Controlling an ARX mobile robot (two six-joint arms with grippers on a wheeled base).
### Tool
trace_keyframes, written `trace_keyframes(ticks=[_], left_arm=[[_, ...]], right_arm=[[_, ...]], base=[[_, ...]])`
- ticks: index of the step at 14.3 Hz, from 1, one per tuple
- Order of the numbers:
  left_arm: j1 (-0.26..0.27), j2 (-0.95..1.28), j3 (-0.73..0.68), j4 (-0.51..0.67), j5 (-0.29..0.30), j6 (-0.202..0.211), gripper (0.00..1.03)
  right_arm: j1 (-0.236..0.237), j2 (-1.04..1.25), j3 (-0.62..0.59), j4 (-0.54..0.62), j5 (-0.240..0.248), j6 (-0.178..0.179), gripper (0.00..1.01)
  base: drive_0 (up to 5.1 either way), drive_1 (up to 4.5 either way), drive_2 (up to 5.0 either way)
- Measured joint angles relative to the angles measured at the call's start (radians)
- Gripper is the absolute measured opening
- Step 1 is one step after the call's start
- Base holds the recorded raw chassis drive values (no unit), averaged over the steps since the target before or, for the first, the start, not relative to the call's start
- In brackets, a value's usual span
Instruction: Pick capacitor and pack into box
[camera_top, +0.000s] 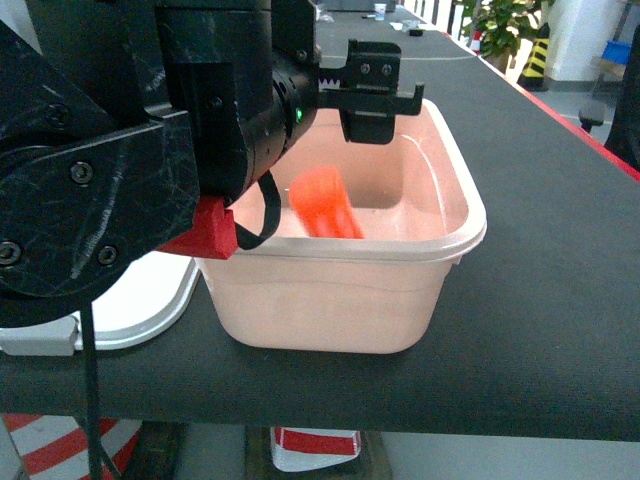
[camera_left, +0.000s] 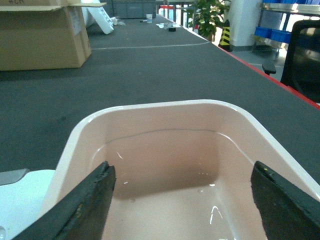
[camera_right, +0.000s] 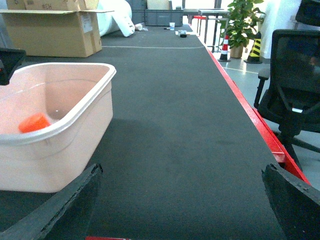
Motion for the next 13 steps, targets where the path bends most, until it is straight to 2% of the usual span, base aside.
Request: trace_keyframes(ticks=[1, 2, 4, 5, 8, 11, 13], left_arm=[[0.019, -0.027, -0.021, 0.003, -0.003, 0.0, 0.93], [0.049, -0.062, -0.061, 0.01, -0.004, 0.0, 1.0], [0.145, -0.169, -0.177, 0.031, 0.019, -0.001, 0.98], [0.215, -0.239, -0.245, 0.045, 0.041, 0.001, 0.98], [0.271, -0.287, -0.292, 0.065, 0.061, 0.005, 0.98], [0.365, -0.348, -0.375, 0.1, 0.097, 0.028, 0.98], [0.396, -0.356, -0.409, 0.116, 0.112, 0.036, 0.98]], right_arm=[[0.0, 0.0, 0.0, 0.0, 0.0, 0.0, 0.98], [0.0, 0.0, 0.0, 0.0, 0.0, 0.0, 0.98], [0.0, 0.0, 0.0, 0.0, 0.0, 0.0, 0.98], [0.0, 0.0, 0.0, 0.0, 0.0, 0.0, 0.98], [0.0, 0.0, 0.0, 0.0, 0.0, 0.0, 0.98], [0.0, 0.0, 0.0, 0.0, 0.0, 0.0, 0.98], [0.0, 0.0, 0.0, 0.0, 0.0, 0.0, 0.98]], base=[[0.0, 0.0, 0.0], [0.0, 0.0, 0.0], [0.0, 0.0, 0.0], [0.0, 0.0, 0.0], [0.0, 0.0, 0.0], [0.0, 0.0, 0.0], [0.0, 0.0, 0.0]])
